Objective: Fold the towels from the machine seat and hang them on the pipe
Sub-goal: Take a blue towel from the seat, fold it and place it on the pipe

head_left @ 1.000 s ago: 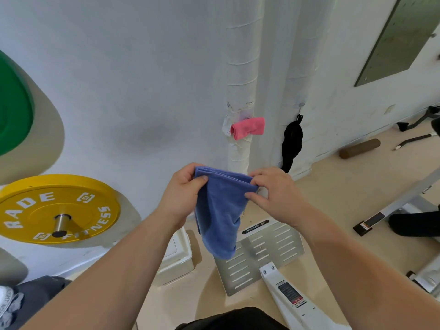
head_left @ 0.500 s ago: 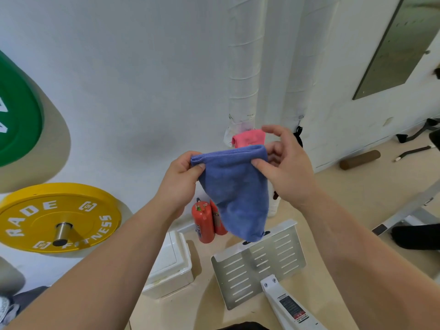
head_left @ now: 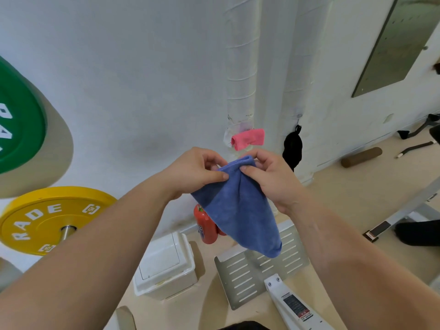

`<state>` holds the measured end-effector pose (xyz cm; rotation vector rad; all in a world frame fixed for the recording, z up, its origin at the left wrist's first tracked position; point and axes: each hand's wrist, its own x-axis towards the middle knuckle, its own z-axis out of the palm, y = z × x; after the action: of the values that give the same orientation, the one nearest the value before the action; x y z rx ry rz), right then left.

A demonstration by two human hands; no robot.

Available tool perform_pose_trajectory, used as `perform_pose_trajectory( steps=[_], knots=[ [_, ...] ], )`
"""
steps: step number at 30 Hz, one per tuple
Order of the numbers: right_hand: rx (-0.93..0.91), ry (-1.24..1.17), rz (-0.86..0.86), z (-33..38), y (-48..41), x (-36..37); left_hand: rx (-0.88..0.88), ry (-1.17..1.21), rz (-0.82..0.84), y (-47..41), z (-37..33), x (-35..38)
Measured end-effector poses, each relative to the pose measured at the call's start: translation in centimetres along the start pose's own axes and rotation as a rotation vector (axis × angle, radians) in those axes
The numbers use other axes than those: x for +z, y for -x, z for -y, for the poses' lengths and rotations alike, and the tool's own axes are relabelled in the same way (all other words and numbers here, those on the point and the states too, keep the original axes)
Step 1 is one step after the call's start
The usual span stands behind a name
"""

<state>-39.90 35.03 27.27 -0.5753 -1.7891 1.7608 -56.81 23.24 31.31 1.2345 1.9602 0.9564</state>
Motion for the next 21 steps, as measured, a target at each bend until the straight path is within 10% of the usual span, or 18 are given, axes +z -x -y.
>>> perform_pose_trajectory(
  steps=[10,21],
  knots=[
    [0.217,0.478,0.094,-4.6,1.0,-1.3,0.108,-0.136,-0.287,-0.7,0.1,2.5],
    [0.459,0.43,0.183,-10.9,3.5,-2.4,0.037,-0.249,-0.573,-1.1,3.0,-1.5]
  ],
)
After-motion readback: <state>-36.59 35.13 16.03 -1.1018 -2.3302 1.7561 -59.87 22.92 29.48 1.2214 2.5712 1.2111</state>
